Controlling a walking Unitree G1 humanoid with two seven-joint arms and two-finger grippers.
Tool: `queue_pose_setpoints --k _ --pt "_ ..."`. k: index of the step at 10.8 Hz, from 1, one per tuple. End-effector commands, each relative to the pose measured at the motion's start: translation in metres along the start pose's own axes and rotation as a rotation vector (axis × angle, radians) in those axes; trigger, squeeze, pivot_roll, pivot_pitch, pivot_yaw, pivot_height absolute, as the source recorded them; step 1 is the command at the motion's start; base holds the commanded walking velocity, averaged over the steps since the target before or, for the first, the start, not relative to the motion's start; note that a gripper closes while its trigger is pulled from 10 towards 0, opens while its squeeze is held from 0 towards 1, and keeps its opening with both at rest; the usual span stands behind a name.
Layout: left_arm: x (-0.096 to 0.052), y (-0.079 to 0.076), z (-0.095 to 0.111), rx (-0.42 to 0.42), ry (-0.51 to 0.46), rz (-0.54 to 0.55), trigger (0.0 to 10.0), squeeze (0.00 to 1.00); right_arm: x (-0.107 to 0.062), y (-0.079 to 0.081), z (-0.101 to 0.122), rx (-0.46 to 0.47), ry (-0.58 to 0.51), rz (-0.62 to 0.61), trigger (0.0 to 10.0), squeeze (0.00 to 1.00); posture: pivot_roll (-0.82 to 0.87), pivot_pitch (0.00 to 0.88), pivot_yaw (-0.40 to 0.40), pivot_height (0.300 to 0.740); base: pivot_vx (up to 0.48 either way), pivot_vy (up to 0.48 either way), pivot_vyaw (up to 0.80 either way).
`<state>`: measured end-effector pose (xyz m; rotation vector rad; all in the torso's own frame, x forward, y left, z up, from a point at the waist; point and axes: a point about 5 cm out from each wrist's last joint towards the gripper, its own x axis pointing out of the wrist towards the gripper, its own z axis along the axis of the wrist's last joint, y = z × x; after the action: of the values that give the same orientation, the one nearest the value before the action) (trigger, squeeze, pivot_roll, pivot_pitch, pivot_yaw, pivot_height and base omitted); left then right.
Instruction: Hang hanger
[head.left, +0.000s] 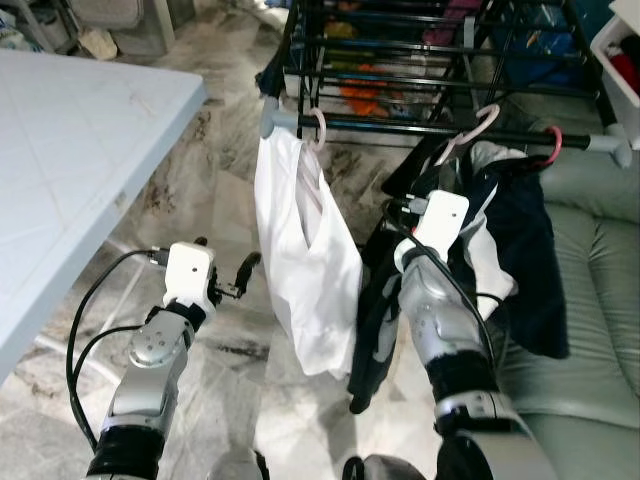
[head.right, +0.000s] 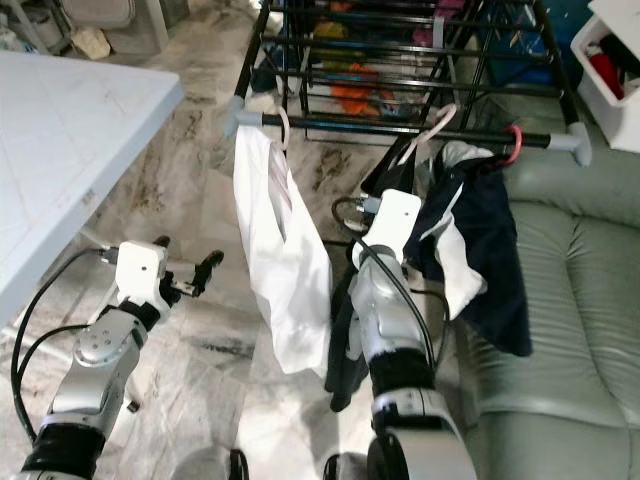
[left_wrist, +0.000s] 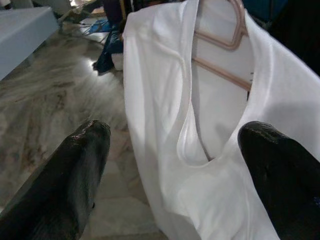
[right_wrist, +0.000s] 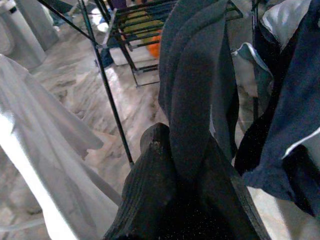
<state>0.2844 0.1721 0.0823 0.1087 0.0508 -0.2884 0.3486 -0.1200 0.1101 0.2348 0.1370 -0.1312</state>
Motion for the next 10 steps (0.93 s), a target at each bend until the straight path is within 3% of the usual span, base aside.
queue_pose_setpoints --k 1,6,10 --pt "-0.002 0.001 0.001 0.001 0.000 0.001 10.0 0.00 0.011 0.015 0.052 -0.007 -0.203 0.044 10.0 0.00 -0.03 0.106 -0.019 0.740 0.480 0.000 0.00" --pt "-0.004 0.000 0.001 -0.001 -0.001 -0.004 10.0 0.00 0.025 0.003 0.056 -0.044 -0.211 0.001 10.0 0.00 -0.03 0.106 -0.019 0.740 0.480 0.000 0.00" --pt "-0.003 0.000 0.001 -0.005 0.000 -0.011 10.0 0.00 0.026 -0.004 0.051 -0.054 -0.211 -0.021 10.0 0.00 -0.03 0.106 -0.016 0.740 0.480 0.000 0.00"
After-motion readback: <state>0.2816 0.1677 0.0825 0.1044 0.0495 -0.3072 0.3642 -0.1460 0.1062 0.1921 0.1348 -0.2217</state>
